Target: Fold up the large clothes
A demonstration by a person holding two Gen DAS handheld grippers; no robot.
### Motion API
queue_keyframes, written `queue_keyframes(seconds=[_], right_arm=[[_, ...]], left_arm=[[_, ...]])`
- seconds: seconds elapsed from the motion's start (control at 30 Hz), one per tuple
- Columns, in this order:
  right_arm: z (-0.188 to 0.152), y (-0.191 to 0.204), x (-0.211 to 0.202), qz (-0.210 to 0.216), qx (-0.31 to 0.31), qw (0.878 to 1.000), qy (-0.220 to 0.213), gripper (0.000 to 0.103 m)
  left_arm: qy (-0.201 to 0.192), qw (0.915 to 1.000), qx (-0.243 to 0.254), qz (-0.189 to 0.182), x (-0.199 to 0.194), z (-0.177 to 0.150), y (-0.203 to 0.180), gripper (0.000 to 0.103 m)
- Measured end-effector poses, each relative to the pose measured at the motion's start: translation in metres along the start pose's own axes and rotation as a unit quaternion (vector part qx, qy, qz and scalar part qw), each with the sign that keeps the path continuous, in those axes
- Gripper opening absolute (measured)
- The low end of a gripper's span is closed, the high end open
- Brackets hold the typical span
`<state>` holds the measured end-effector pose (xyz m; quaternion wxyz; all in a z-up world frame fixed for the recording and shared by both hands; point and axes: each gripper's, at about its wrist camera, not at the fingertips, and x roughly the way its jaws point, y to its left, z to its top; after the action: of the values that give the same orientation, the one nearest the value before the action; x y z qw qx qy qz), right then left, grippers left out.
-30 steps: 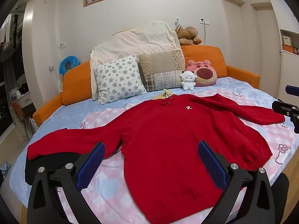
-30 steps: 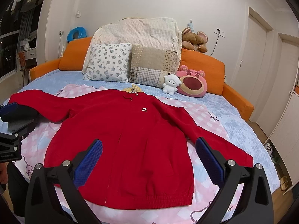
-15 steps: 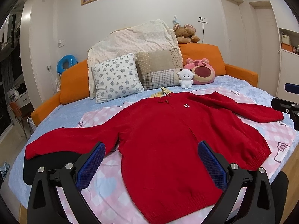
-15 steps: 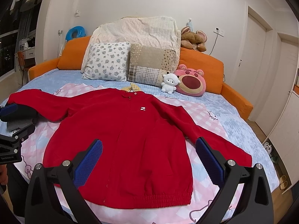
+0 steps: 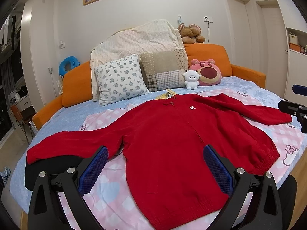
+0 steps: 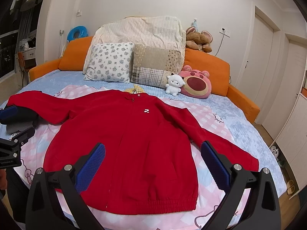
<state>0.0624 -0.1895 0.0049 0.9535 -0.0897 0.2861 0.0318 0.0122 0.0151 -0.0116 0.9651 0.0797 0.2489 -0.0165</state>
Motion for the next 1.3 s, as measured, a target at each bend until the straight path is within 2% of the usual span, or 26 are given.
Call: queue_keyframes(seconds=[0.87, 1.07, 1.17, 1.3], right_arm=[[-0.002, -0.001, 0.011, 0.005, 0.007, 1.000, 0.008, 0.098], [-0.007, -0.016, 0.025, -0.007, 0.015, 1.000, 0.015, 0.098], [-0.011, -0.032, 0.035, -0.020, 0.023, 0.999, 0.020, 0.098], [-0.023, -0.070, 0.057, -0.057, 0.043, 0.997, 0.032, 0.098]], left_arm=[[0.016, 0.9998, 0.013, -0.005, 0.010, -0.005, -0.004, 0.100], [0.012, 0.9996, 0.017, -0.021, 0.021, 0.008, -0.018, 0.100], [0.017, 0.9988, 0.027, -0.037, 0.038, 0.023, -0.033, 0.100], [0.024, 0.9966, 0.050, -0.061, 0.076, 0.051, -0.065, 0.100]])
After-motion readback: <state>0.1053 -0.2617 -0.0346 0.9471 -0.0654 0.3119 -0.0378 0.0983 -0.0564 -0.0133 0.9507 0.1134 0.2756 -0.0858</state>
